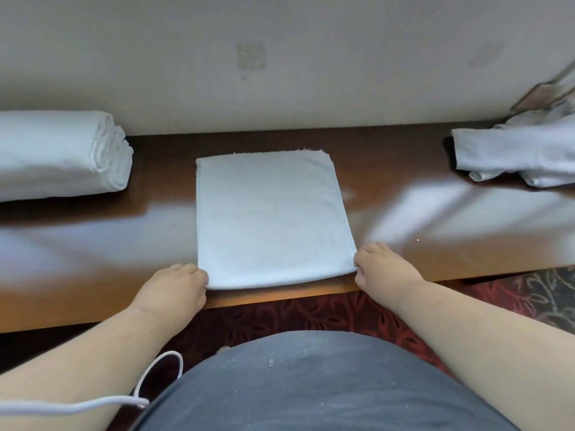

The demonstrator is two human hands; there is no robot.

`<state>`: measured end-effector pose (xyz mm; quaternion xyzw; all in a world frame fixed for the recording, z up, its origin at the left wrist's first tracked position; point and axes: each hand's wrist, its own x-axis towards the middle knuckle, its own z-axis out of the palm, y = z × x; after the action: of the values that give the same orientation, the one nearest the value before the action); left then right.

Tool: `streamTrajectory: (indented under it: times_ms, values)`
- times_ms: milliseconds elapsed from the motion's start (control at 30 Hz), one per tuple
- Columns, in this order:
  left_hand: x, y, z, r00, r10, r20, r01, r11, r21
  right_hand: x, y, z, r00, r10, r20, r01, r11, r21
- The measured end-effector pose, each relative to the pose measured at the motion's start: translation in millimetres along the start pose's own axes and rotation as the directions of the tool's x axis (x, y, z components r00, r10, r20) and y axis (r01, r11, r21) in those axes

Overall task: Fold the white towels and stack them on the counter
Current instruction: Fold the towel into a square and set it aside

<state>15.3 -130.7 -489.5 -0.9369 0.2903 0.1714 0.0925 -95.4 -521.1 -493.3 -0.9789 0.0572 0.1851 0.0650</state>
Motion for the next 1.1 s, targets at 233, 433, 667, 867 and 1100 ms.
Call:
streamTrajectory:
  times_ms: [233,433,667,867,1100]
  values:
    - [-10,-20,-47,0.99,-0.13,-0.047,0.102,0.916,-0.389,-16,-29,-38,0.946,0.286,-0.15,-0.175,0.843,0.508]
    - [15,-44,-84,0.96,-0.22,-0.171,0.076,0.797,-0.599,6,-57,-74,0.786,0.593,-0.172,-0.19,0.498,0.846]
    - [36,-66,-90,0.949,-0.245,-0.197,0.057,0.75,-0.659,30,-62,-90,0.727,0.65,-0.221,-0.115,0.433,0.894]
    - [74,-71,-100,0.945,-0.253,-0.209,0.048,0.738,-0.673,63,-56,-107,0.75,0.627,-0.21,-0.134,0.455,0.88]
    - [136,-75,-115,0.925,-0.31,-0.22,0.07,0.708,-0.703,122,-44,-121,0.795,0.577,-0.187,-0.167,0.505,0.847]
